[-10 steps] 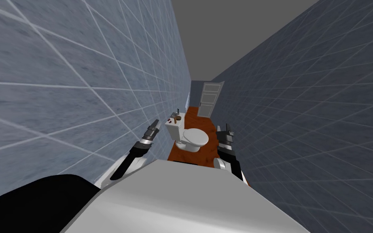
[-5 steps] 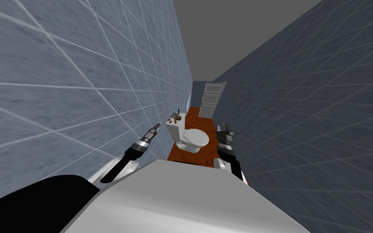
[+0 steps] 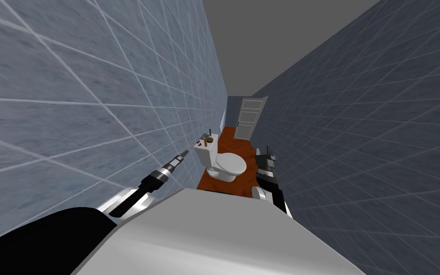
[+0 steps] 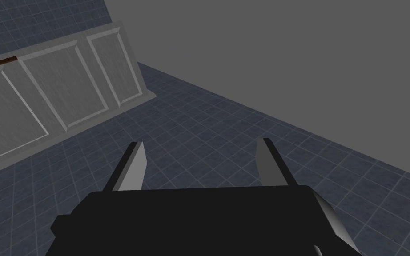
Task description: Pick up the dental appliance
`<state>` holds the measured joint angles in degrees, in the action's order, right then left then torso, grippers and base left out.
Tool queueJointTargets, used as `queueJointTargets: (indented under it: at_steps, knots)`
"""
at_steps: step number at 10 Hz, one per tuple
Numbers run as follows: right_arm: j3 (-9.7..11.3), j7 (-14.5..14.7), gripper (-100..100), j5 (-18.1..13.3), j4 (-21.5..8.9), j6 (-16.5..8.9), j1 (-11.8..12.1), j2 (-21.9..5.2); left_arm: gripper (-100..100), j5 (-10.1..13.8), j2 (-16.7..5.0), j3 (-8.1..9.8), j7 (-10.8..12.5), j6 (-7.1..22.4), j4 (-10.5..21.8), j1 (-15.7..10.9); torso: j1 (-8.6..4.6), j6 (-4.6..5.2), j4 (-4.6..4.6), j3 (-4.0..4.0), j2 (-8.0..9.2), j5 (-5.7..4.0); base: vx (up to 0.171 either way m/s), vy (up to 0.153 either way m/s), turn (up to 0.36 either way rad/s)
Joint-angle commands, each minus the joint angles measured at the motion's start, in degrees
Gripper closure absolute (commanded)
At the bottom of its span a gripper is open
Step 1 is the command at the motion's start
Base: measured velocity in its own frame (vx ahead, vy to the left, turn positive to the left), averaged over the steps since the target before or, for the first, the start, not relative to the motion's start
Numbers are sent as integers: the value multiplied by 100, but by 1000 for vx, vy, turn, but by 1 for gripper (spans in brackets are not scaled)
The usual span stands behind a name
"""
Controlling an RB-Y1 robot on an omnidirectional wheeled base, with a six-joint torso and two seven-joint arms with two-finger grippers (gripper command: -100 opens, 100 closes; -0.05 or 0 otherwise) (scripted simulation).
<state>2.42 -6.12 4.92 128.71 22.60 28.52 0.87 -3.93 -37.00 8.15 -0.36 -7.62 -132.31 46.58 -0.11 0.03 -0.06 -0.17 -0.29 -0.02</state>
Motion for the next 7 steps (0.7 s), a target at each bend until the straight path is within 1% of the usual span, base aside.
queueJointTargets:
  at_steps: [1, 4, 7]
  knots:
    - [0, 0, 0, 0, 0, 0, 0, 0, -100, -29, -218, 8, -125, 164, 85, 138, 0, 0, 0, 0, 0, 0, 76, -29, -25]
    - [0, 0, 0, 0, 0, 0, 0, 0, -100, -11, -599, 45, -319, 517, 175, 349, 7, 0, -3, -7, -12, 2, 100, -12, -42]
    - [0, 0, 0, 0, 0, 0, 1, 0, -100, 38, -900, 57, -516, 835, 268, 507, 8, 1, -5, -13, -22, 2, 122, -4, -74]
